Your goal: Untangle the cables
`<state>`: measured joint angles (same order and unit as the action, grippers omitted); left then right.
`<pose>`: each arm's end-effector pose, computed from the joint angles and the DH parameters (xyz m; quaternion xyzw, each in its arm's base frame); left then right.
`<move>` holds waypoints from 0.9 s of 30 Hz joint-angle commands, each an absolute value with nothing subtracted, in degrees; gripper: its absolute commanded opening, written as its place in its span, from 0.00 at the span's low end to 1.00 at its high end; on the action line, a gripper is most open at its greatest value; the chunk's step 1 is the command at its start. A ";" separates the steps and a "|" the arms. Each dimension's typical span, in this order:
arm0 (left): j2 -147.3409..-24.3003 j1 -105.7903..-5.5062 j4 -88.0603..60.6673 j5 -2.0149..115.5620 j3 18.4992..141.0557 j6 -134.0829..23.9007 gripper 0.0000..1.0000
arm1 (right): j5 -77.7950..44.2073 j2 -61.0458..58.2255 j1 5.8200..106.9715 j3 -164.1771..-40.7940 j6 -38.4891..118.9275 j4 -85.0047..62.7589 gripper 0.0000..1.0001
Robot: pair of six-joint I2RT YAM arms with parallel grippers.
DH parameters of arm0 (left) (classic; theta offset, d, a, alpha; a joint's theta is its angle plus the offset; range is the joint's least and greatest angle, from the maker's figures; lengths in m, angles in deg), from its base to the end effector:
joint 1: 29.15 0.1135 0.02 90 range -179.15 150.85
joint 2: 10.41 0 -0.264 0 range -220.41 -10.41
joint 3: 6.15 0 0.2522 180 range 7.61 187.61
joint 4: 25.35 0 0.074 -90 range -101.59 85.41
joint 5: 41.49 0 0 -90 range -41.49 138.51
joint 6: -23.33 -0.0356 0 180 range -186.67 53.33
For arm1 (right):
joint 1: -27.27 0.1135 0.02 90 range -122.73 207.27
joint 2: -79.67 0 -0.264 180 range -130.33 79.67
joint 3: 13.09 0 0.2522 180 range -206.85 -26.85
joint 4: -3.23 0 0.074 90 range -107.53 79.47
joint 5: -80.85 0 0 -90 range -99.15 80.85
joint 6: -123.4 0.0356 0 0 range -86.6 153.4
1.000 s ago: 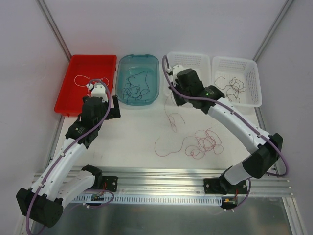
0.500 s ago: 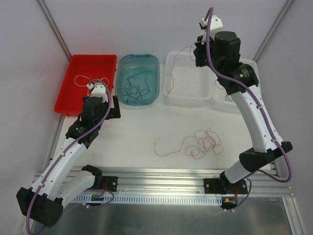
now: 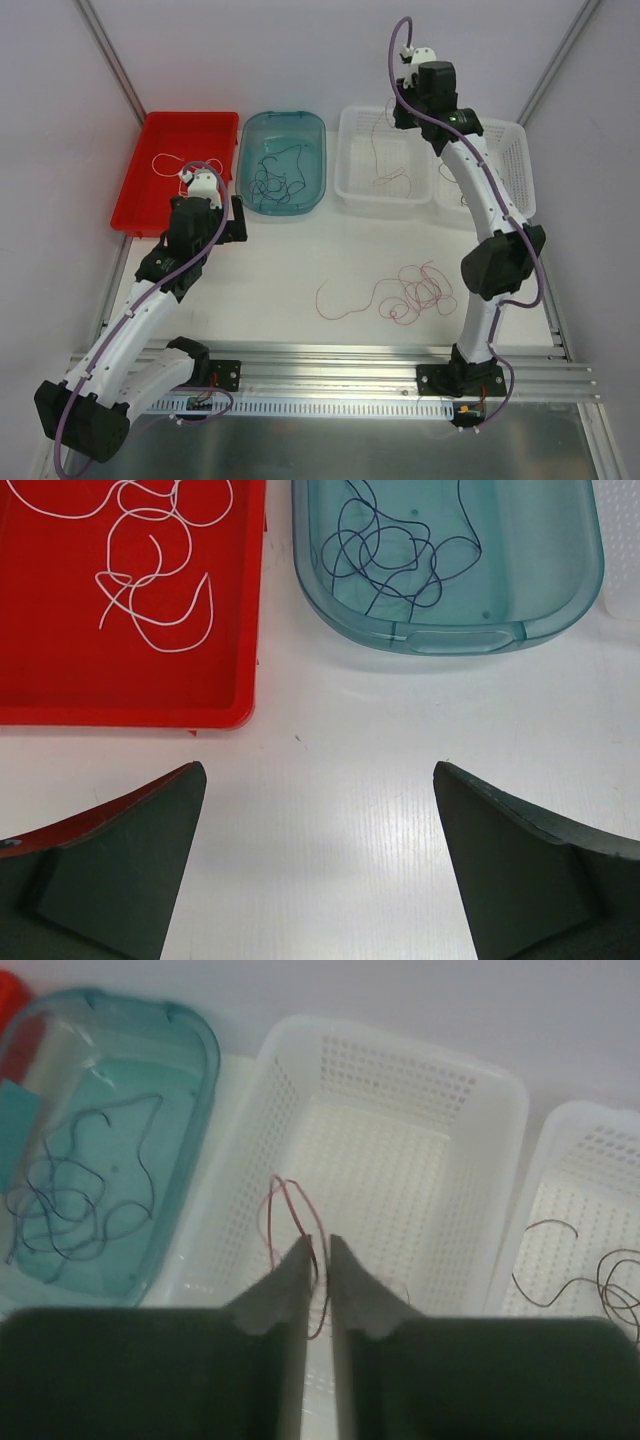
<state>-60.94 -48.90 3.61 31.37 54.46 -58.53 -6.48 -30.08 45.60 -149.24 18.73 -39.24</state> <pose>0.1943 -0.0586 0.3265 -0.0049 0.8091 -0.0209 0.5873 0.4186 0.1369 0.4438 -0.2134 0.7699 0.0006 0.6015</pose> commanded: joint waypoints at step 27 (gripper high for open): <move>-62.09 -48.22 1.06 42.79 54.37 -58.06 0.99 | 1.66 21.47 42.30 -78.64 39.99 -50.78 0.83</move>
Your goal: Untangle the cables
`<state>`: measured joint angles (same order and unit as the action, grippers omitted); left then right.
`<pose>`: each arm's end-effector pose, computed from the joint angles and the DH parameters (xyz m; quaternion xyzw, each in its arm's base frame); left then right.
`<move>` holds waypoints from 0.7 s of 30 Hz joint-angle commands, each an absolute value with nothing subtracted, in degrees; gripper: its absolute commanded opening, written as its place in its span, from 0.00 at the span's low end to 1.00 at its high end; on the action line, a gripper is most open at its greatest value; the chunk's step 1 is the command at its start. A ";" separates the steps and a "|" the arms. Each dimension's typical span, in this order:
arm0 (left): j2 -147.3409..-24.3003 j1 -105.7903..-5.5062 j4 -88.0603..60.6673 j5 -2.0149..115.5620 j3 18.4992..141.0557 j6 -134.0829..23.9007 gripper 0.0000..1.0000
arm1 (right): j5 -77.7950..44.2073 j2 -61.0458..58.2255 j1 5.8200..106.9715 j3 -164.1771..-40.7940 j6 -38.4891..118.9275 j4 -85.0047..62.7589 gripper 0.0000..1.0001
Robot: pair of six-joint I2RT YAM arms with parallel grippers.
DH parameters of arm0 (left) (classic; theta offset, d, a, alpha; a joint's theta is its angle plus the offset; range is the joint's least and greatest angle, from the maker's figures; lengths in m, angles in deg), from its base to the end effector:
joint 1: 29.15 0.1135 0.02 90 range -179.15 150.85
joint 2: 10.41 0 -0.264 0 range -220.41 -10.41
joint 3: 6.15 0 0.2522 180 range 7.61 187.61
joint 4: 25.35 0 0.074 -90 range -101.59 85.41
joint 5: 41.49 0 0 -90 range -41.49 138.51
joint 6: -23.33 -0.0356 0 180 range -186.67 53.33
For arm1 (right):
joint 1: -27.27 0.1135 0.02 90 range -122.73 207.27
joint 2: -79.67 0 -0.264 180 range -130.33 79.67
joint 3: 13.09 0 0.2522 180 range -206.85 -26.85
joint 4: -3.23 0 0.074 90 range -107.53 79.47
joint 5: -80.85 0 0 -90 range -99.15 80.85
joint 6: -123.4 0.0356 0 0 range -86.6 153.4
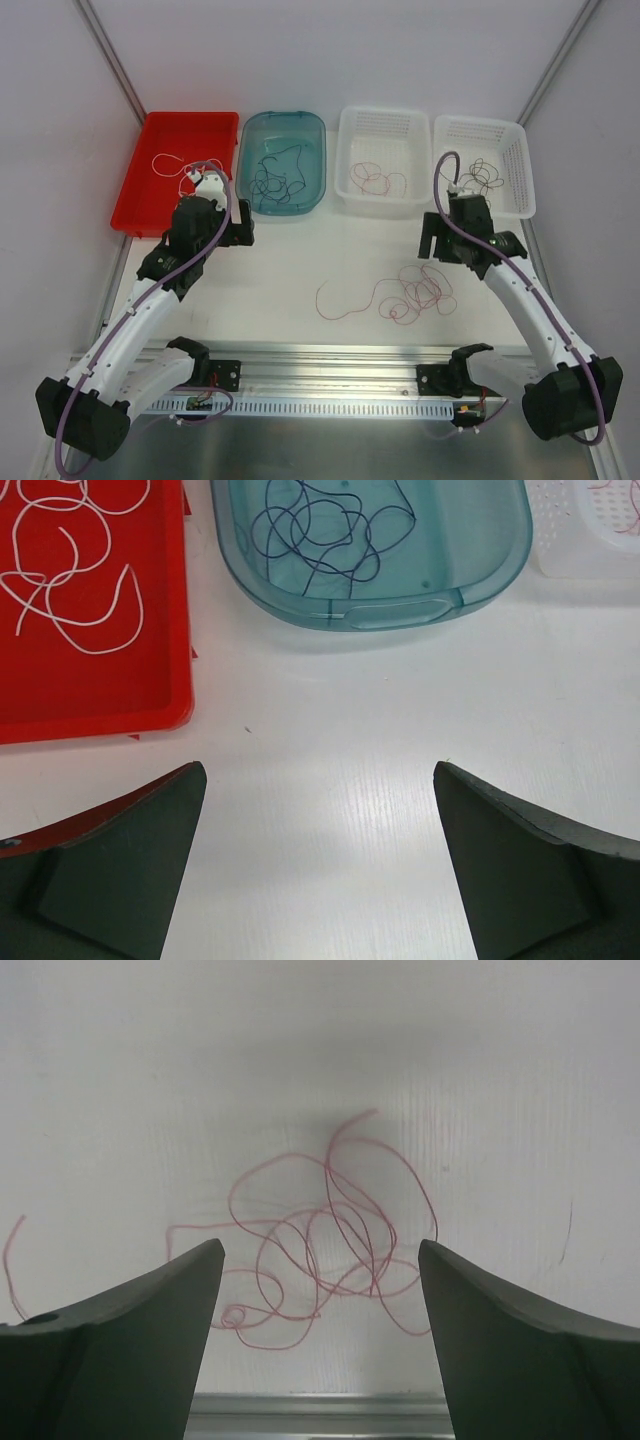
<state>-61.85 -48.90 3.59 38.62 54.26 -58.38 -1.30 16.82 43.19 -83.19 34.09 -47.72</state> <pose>0.1970 -0.0642 0.3220 0.0323 0.8168 -0.0700 0.5717 0.2213 0.0581 0.3047 -0.0949 0.9128 -0.0056 0.3972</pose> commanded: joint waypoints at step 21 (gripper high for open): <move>-64.20 -48.22 0.98 47.63 54.81 -57.88 0.99 | -3.88 19.73 39.57 -60.42 40.97 -37.25 0.47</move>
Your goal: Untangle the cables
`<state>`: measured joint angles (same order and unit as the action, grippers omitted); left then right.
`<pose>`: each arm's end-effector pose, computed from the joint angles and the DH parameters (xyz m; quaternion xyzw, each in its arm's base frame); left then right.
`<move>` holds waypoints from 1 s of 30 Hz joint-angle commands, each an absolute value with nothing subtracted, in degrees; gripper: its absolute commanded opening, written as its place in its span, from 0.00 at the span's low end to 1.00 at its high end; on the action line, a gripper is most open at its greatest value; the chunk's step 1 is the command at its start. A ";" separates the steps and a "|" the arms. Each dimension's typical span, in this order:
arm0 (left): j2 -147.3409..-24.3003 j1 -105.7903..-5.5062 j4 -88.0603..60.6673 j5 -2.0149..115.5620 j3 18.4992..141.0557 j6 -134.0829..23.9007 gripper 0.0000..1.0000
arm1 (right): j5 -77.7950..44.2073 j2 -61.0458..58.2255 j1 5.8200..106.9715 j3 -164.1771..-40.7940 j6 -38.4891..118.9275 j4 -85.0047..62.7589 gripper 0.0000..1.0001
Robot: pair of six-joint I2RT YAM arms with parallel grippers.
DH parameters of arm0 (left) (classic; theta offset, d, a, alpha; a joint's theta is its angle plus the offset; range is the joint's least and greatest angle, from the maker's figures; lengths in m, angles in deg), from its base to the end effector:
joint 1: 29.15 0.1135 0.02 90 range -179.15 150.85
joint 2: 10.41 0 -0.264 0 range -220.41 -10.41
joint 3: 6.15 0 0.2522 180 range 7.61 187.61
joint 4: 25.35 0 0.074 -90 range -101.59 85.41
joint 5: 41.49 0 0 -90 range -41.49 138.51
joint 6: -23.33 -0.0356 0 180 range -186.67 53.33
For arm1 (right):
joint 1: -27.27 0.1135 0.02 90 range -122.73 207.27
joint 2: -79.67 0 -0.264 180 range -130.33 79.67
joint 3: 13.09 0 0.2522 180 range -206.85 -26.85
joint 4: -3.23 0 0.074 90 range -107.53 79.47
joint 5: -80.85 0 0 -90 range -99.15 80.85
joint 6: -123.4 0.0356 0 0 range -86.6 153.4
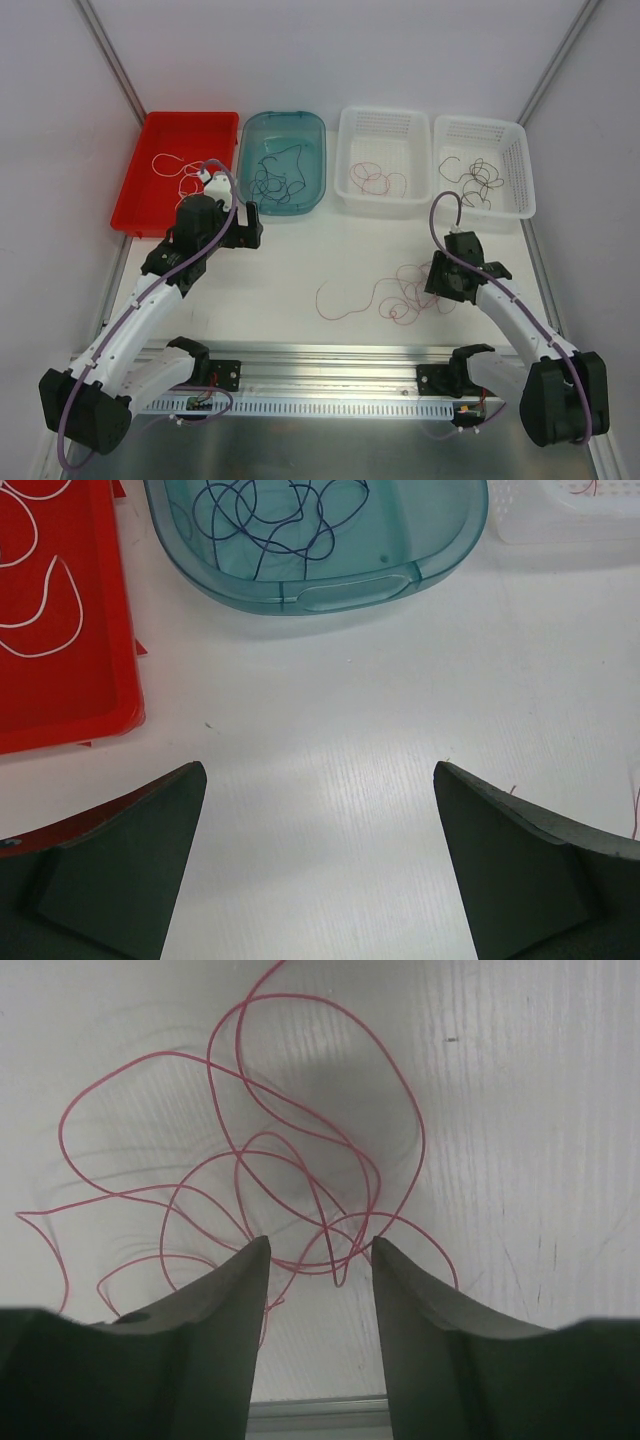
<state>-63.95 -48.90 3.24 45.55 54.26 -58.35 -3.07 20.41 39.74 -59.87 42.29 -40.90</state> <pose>0.2032 -0.0710 0.3155 0.0680 0.8247 -0.1153 0.5495 0.1878 0.0377 0.1946 -0.0146 0.9565 0.0032 0.2913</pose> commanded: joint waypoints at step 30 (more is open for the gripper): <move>-64.47 -48.22 0.98 47.37 54.72 -58.67 0.99 | -12.41 8.92 60.49 -130.49 27.25 -57.90 0.01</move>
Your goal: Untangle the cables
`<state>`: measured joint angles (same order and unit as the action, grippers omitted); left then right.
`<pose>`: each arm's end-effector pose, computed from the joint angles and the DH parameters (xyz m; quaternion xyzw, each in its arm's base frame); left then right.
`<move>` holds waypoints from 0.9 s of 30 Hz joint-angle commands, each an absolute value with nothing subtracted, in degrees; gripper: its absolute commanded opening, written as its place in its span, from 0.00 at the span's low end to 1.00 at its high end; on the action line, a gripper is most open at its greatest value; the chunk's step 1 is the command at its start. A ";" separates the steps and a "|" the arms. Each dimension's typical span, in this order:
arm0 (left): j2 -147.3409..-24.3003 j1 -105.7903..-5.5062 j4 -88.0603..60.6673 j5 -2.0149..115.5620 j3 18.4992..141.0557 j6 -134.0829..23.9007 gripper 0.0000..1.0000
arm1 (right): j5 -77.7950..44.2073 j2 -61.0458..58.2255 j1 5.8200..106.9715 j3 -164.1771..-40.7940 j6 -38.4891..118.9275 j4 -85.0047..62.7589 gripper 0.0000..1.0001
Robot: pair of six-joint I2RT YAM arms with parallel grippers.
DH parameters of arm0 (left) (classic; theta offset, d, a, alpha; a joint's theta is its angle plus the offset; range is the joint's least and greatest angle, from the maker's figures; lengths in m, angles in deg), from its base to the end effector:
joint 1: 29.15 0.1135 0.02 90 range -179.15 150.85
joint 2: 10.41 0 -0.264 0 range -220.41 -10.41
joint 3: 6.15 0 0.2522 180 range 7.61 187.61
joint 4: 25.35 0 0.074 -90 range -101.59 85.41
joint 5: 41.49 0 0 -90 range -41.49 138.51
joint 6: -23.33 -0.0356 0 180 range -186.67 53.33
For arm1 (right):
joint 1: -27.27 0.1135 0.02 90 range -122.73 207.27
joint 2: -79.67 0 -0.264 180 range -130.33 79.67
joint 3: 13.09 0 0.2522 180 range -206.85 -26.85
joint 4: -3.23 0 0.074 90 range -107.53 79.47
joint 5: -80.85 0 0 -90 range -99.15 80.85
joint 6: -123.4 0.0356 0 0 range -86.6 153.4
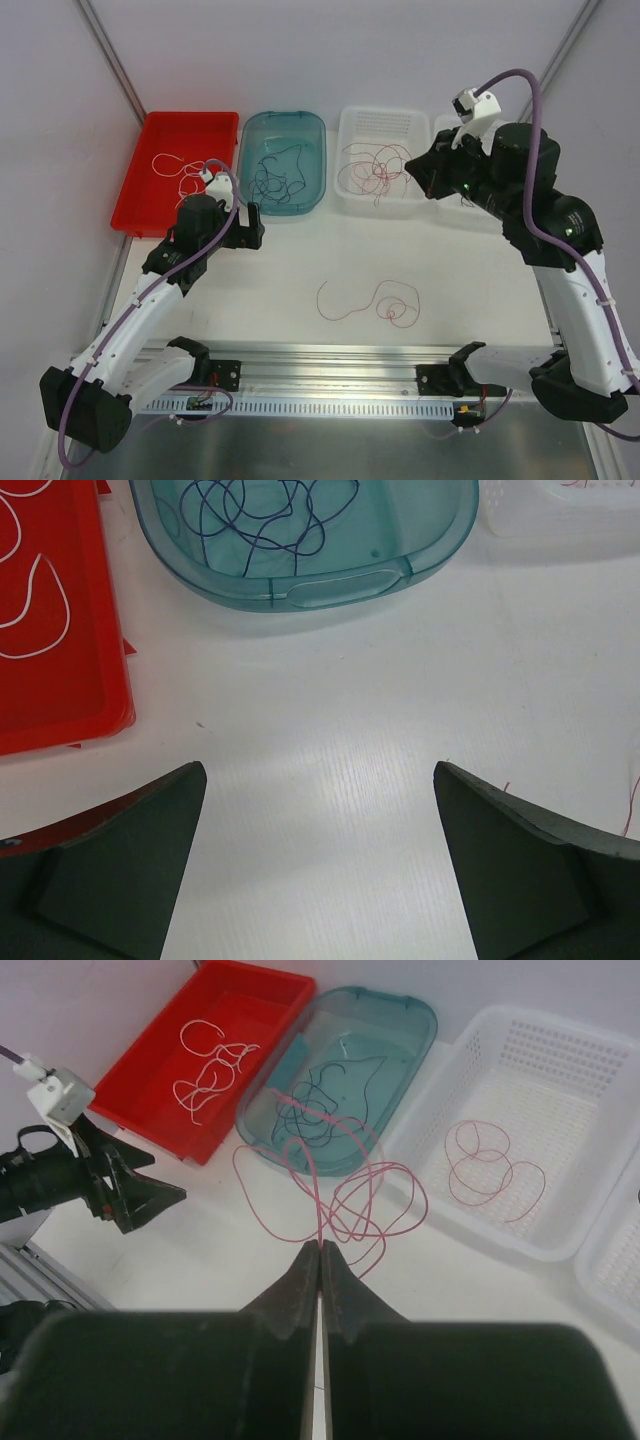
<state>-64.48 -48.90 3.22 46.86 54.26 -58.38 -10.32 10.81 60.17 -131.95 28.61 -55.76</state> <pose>0.2048 -0.0724 0.3137 0.0749 0.8267 -0.1235 0.5438 0.1635 0.1066 0.5358 -0.2519 0.7174 0.1653 0.6282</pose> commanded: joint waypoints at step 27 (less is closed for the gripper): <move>-65.87 -48.22 0.89 47.90 54.98 -58.76 0.99 | -4.23 -8.12 50.48 -133.53 20.39 -34.96 0.01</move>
